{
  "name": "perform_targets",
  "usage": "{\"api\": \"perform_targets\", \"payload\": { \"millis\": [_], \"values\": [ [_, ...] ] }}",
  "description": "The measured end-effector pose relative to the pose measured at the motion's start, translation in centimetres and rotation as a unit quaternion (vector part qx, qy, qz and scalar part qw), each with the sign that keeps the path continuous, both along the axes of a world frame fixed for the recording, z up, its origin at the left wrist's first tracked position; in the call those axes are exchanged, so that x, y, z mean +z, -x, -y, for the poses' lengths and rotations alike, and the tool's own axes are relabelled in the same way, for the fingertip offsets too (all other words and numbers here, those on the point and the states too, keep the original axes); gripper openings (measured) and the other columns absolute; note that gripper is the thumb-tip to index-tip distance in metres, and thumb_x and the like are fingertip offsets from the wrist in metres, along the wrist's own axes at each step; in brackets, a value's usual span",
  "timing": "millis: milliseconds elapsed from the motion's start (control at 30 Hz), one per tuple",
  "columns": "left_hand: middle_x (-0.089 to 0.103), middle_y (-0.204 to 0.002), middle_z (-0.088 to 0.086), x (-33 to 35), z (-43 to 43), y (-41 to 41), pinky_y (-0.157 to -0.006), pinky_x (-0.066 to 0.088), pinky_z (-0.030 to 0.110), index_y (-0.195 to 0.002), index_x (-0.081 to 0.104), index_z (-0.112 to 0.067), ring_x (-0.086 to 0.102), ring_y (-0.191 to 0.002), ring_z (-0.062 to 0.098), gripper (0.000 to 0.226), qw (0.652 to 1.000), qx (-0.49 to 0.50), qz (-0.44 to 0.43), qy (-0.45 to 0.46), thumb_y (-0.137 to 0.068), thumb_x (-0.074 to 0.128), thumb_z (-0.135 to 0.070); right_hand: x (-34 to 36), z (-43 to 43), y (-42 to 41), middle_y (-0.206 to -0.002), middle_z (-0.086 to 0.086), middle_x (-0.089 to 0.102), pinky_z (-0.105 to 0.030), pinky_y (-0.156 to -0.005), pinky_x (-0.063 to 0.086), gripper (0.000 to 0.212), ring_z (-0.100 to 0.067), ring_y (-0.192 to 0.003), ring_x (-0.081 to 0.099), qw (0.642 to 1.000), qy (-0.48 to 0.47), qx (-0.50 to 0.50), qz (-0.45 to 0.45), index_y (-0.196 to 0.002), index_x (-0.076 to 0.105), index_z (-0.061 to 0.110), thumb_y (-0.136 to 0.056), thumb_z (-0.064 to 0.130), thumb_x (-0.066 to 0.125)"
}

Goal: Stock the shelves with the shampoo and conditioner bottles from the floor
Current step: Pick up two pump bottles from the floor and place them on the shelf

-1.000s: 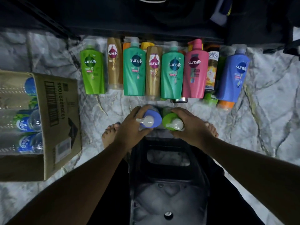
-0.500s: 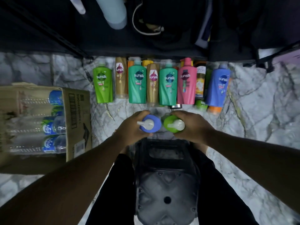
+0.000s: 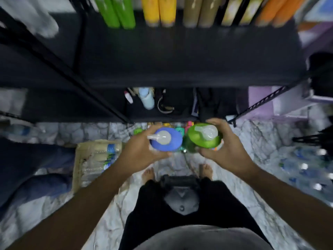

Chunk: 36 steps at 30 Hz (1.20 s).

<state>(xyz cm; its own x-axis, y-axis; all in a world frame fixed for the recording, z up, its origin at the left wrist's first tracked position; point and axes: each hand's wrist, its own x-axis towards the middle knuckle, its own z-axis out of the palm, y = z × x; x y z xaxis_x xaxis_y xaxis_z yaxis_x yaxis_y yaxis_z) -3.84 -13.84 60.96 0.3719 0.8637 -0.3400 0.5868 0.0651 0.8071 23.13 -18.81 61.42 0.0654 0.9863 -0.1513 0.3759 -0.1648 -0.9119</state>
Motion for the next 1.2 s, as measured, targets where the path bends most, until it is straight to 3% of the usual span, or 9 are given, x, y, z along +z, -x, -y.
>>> {"api": "perform_targets", "payload": {
  "millis": [167, 267, 367, 500, 700, 833, 933, 1033, 1200],
  "values": [
    [0.062, -0.122, -0.038, 12.3, -1.2, -0.9, -0.090, 0.044, 0.008, -0.121, 0.057, -0.050, 0.060, -0.113, -0.011, 0.073, 0.989, 0.046, 0.063, -0.124, -0.063, 0.098, -0.035, 11.7, 0.1, 0.9, -0.110, 0.017, 0.068, -0.015, -0.082, 0.051, 0.072, -0.003, -0.098, 0.066, 0.985, -0.095, -0.098, -0.101, -0.118, 0.054, 0.030, -0.061, 0.008, 0.093],
    [0.069, -0.120, -0.025, 18.7, -2.4, -1.7, -0.093, 0.051, 0.020, -0.120, 0.061, -0.050, 0.065, -0.111, 0.000, 0.068, 0.977, 0.050, 0.130, -0.164, -0.064, 0.096, -0.032, 18.0, -1.1, 1.4, -0.108, -0.001, 0.072, -0.028, -0.077, 0.058, 0.069, -0.018, -0.094, 0.070, 0.965, -0.161, -0.135, -0.160, -0.113, 0.060, 0.034, -0.057, 0.017, 0.096],
    [0.071, -0.124, -0.010, 23.9, -4.0, -2.4, -0.095, 0.054, 0.037, -0.124, 0.062, -0.044, 0.067, -0.116, 0.013, 0.067, 0.960, 0.043, 0.210, -0.179, -0.068, 0.096, -0.033, 23.8, -2.6, 1.3, -0.100, -0.004, 0.076, -0.027, -0.066, 0.059, 0.062, -0.021, -0.085, 0.074, 0.940, -0.214, -0.152, -0.216, -0.110, 0.063, 0.031, -0.054, 0.021, 0.089],
    [0.072, -0.125, -0.006, 29.9, -6.3, -3.4, -0.088, 0.057, 0.025, -0.128, 0.063, -0.039, 0.069, -0.116, 0.015, 0.075, 0.923, 0.055, 0.302, -0.233, -0.062, 0.097, -0.031, 31.1, -4.8, 1.2, -0.095, -0.009, 0.077, -0.029, -0.063, 0.059, 0.063, -0.022, -0.078, 0.074, 0.913, -0.283, -0.137, -0.261, -0.105, 0.068, 0.027, -0.047, 0.027, 0.092],
    [0.076, -0.116, -0.004, 39.7, -10.0, -5.3, -0.080, 0.056, 0.021, -0.112, 0.072, -0.045, 0.073, -0.105, 0.013, 0.051, 0.854, 0.040, 0.383, -0.349, -0.063, 0.084, -0.034, 40.6, -8.6, 0.9, -0.091, -0.008, 0.077, -0.036, -0.056, 0.059, 0.062, -0.023, -0.077, 0.075, 0.887, -0.369, -0.093, -0.263, -0.105, 0.070, 0.028, -0.048, 0.023, 0.095],
    [0.077, -0.113, -0.003, 45.7, -12.5, -6.4, -0.076, 0.057, 0.021, -0.113, 0.072, -0.041, 0.074, -0.099, 0.013, 0.042, 0.815, 0.046, 0.418, -0.400, -0.072, 0.079, -0.042, 46.3, -11.4, 1.1, -0.095, -0.009, 0.078, -0.047, -0.071, 0.061, 0.051, -0.030, -0.086, 0.076, 0.868, -0.413, -0.086, -0.263, -0.107, 0.070, 0.020, -0.061, 0.037, 0.085],
    [0.077, -0.109, 0.001, 49.9, -14.3, -7.0, -0.073, 0.057, 0.025, -0.120, 0.069, -0.026, 0.074, -0.094, 0.015, 0.047, 0.794, 0.062, 0.433, -0.422, -0.078, 0.085, -0.040, 50.6, -13.6, 0.8, -0.098, -0.008, 0.078, -0.052, -0.077, 0.062, 0.043, -0.030, -0.089, 0.076, 0.861, -0.431, -0.069, -0.262, -0.109, 0.070, 0.017, -0.072, 0.032, 0.085],
    [0.077, -0.105, 0.005, 53.1, -16.2, -7.7, -0.071, 0.058, 0.029, -0.120, 0.067, -0.018, 0.074, -0.090, 0.017, 0.046, 0.786, 0.071, 0.437, -0.432, -0.081, 0.080, -0.038, 53.8, -16.2, 0.5, -0.099, -0.008, 0.078, -0.056, -0.083, 0.060, 0.038, -0.028, -0.090, 0.076, 0.855, -0.447, -0.054, -0.258, -0.109, 0.069, 0.014, -0.078, 0.028, 0.085],
    [0.077, -0.106, 0.003, 55.2, -19.5, -8.3, -0.084, 0.062, 0.048, -0.119, 0.067, -0.025, 0.076, -0.095, 0.025, 0.045, 0.788, 0.094, 0.438, -0.423, -0.081, 0.081, -0.042, 56.1, -20.6, 0.0, -0.101, -0.006, 0.078, -0.053, -0.086, 0.060, 0.045, -0.025, -0.092, 0.076, 0.863, -0.447, -0.039, -0.230, -0.111, 0.069, 0.017, -0.075, 0.034, 0.089]
  ]
}}
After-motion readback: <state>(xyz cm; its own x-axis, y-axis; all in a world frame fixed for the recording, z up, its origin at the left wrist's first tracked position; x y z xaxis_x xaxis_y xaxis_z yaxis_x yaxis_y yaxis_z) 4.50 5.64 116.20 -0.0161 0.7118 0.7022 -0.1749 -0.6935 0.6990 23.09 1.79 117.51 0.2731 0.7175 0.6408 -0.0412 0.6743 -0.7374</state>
